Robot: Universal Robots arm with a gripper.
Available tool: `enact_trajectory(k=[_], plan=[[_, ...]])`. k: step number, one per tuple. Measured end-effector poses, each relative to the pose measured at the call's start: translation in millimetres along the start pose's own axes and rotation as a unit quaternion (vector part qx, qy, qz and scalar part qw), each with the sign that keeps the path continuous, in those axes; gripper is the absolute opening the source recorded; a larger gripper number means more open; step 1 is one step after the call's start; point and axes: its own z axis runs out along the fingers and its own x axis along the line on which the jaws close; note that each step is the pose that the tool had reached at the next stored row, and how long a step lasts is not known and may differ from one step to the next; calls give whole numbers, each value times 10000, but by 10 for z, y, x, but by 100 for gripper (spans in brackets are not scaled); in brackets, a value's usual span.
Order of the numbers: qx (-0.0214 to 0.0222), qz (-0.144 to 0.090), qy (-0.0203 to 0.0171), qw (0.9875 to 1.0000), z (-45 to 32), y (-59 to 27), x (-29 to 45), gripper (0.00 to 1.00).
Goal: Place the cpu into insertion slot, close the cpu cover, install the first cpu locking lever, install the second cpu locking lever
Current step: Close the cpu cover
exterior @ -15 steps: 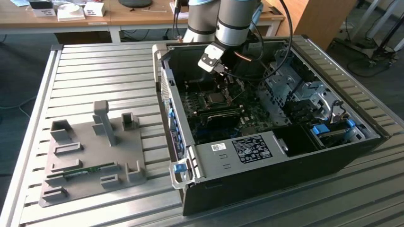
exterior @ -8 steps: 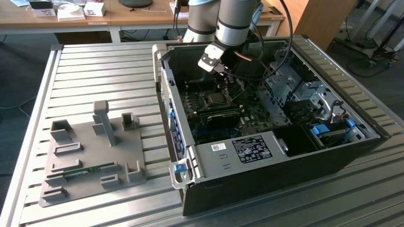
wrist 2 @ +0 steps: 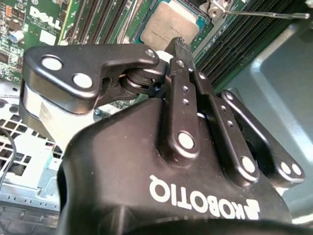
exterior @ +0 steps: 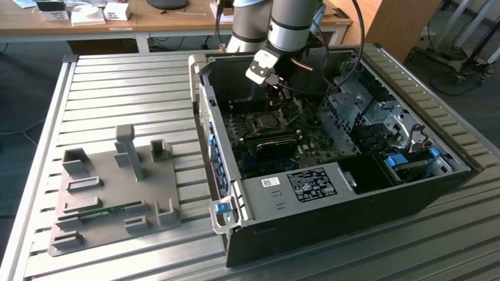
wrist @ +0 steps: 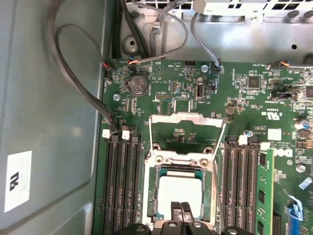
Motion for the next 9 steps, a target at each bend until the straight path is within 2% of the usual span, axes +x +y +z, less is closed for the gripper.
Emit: enact_trajectory(k=[9], plan=[[0, 0, 0, 10000, -162, 4, 4, 11]])
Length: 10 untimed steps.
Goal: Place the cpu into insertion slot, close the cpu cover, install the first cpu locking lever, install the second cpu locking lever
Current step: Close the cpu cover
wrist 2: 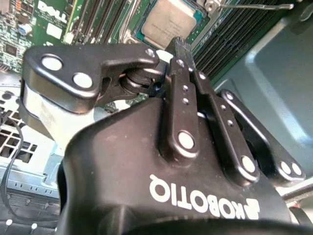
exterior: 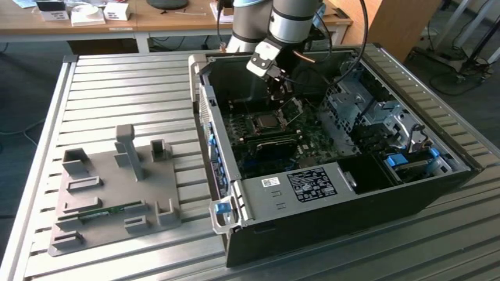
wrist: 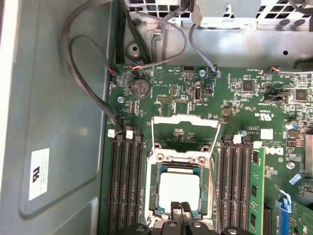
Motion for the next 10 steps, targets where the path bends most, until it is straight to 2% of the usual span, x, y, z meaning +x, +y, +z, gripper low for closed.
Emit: enact_trajectory(k=[10], plan=[[1, 0, -1, 10000, -23, 0, 0, 11]])
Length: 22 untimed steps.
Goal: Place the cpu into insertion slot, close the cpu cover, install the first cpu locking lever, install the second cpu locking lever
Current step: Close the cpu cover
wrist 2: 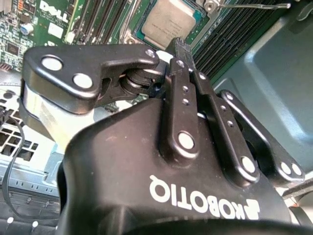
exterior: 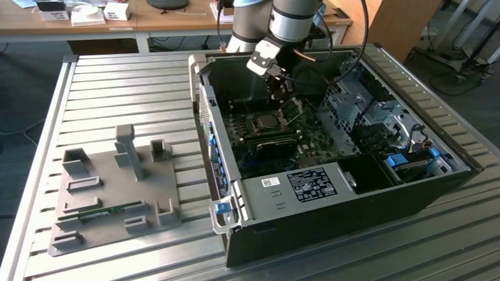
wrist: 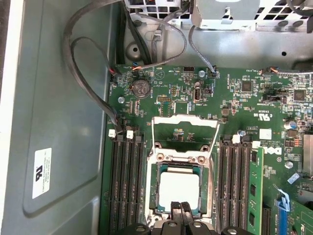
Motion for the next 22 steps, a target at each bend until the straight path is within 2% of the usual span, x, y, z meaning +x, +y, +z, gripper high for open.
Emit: enact_trajectory(k=[8, 15, 22], plan=[[-1, -1, 1, 10000, -3, 1, 0, 11], [0, 0, 1, 10000, -3, 53, -2, 11], [0, 0, -1, 10000, -10, 56, -2, 11]])
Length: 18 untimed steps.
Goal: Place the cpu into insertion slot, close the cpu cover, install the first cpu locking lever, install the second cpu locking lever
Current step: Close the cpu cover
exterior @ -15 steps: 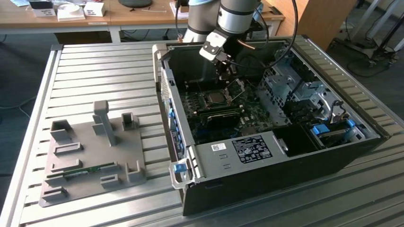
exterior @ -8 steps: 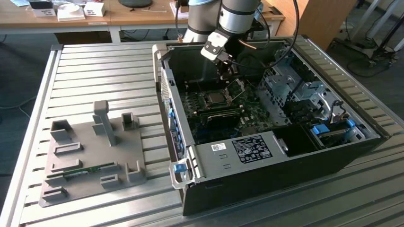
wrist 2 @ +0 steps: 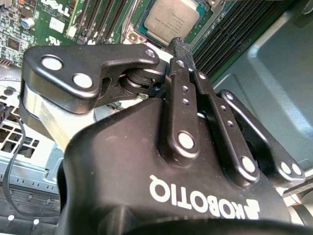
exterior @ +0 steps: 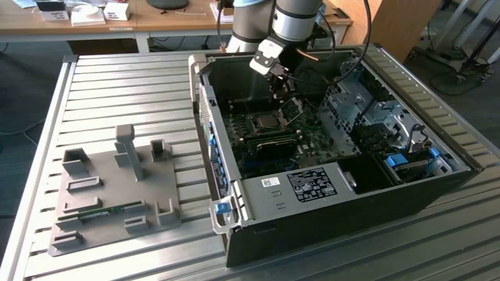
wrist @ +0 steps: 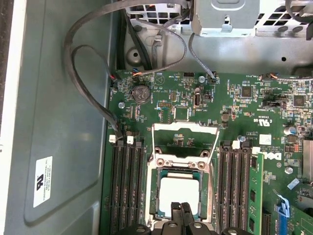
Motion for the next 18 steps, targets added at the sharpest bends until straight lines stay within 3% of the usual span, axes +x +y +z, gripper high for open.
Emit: enact_trajectory(k=[7, 18], plan=[[0, 0, 1, 10000, -11, 33, -1, 11], [-1, 0, 1, 10000, -5, 331, -15, 11]])
